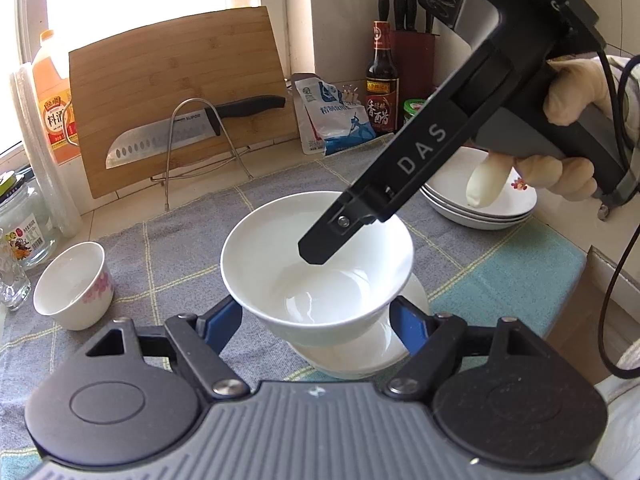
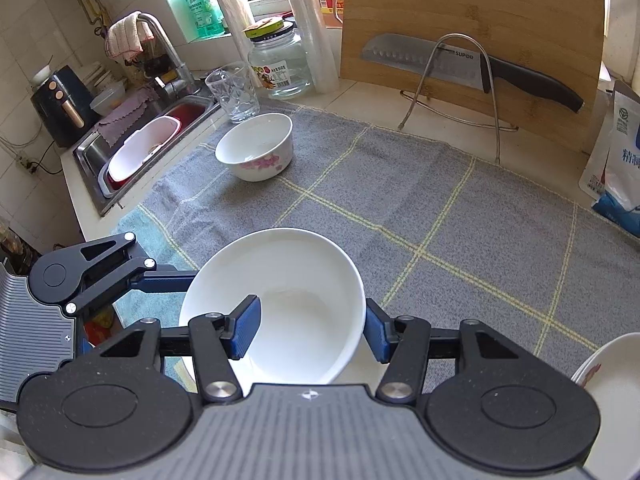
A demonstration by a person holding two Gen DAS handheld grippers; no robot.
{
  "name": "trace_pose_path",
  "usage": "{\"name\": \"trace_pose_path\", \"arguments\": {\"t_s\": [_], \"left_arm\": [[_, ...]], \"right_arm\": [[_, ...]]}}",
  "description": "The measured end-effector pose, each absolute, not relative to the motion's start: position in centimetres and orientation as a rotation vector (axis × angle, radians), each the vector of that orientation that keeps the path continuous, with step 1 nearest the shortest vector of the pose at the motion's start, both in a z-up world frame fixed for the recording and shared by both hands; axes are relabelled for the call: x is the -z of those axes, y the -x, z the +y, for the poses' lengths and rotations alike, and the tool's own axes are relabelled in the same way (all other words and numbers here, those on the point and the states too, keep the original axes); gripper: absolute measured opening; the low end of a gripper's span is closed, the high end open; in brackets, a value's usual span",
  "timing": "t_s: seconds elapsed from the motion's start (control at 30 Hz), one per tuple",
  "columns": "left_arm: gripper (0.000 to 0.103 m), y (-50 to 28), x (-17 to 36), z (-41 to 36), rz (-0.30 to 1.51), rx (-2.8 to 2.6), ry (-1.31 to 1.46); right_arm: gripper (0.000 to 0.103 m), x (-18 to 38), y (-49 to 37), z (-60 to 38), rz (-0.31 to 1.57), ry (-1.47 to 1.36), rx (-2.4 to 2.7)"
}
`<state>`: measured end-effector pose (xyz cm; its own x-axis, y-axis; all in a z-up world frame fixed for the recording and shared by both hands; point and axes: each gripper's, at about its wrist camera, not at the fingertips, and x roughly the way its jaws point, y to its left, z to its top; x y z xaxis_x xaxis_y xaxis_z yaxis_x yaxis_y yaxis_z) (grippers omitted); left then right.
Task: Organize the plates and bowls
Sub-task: 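Lower the held bowl into the first white bowl with the right tool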
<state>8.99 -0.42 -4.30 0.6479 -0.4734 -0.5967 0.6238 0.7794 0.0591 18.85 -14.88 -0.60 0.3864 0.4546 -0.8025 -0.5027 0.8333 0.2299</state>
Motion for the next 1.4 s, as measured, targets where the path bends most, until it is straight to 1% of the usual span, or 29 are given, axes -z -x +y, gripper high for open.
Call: {"name": "trace_pose_path", "arguments": {"t_s": [1.23, 1.33, 1.37, 1.4], "left_arm": [[0.081, -9.7, 6.4, -1.9, 0.686, 0.708, -0.288], [0.083, -9.8, 6.4, -2.1, 0.686, 0.709, -0.294], [0.086, -9.8, 6.5, -2.1, 0.687, 0.71, -0.299], [0.088, -9.8, 6.6, -2.2, 0.688, 0.711, -0.307]], "right_arm": [[0.062, 3.4, -18.2, -16.3, 1.068, 0.033, -0.544], [0.066, 3.4, -18.2, -16.3, 1.068, 0.029, -0.548], [0.07, 3.4, -18.2, -16.2, 1.066, 0.028, -0.552], [0.076, 3.4, -18.1, -16.2, 1.06, 0.026, -0.557]]}}
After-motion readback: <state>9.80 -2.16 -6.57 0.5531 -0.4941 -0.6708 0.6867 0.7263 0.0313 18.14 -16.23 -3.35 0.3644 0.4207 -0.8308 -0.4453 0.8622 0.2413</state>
